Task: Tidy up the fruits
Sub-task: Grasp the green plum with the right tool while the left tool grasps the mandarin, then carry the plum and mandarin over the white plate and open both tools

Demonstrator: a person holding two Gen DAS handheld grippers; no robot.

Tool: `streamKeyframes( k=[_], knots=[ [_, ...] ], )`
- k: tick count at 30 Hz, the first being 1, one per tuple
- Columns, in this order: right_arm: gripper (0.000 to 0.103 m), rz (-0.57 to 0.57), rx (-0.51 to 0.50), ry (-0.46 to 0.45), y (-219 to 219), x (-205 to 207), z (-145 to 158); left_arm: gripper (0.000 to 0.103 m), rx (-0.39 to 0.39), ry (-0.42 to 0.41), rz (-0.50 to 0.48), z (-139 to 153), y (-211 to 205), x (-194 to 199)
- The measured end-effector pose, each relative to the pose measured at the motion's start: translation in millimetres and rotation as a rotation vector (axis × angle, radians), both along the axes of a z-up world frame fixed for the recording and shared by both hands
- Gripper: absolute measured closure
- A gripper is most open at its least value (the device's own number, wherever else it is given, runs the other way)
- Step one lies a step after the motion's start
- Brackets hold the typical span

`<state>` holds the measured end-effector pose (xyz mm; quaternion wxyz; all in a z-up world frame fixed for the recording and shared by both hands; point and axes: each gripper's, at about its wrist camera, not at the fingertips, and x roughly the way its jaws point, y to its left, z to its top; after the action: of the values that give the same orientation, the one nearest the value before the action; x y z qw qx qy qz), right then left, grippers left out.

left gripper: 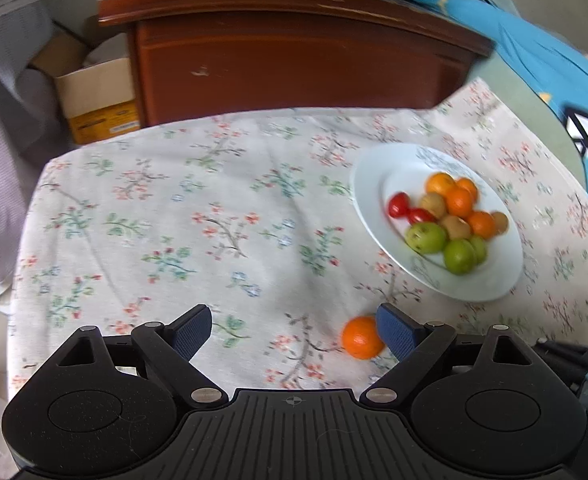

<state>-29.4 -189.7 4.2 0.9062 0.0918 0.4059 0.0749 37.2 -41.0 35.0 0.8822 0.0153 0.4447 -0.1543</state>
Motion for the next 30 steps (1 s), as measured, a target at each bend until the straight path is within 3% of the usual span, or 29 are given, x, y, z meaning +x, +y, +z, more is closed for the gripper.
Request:
streamKeyframes(
  k=[7, 9, 14, 18, 22, 30],
  knots=[
    [0.067, -0.11, 0.026, 0.041, -32.1, -5.2, 0.4, 0.015, 0.031, -0.029, -0.082, -12.6, -24.4, -9.1],
    [0.067, -0.123, 0.027, 0.045, -35.4, -6.0, 0.4, 0.022, 0.032, -0.042, -0.102, -14.5, -29.2, -11.3],
    [0.067, -0.136, 0.045, 0.046, -41.4, -6.8, 2.1, 0.055, 0.027, -0.028, -0.14, -22.3, -35.9, -12.6],
    [0.067, -0.14, 0.05, 0.041, -42.7, -7.7, 4.0, 0.061, 0.025, -0.03, -0.167, -25.0, -39.1, -15.5],
    [0.067, -0.14, 0.052, 0.039, -42.8, -8.7, 4.7, 0.074, 0.029, -0.046, -0.172, -26.5, -40.8, -16.7],
    [0.067, -0.148, 0.086, 0.052, -46.6, -8.7, 4.6, 0.076, 0.015, -0.075, -0.159, -22.2, -40.7, -17.9]
  ],
)
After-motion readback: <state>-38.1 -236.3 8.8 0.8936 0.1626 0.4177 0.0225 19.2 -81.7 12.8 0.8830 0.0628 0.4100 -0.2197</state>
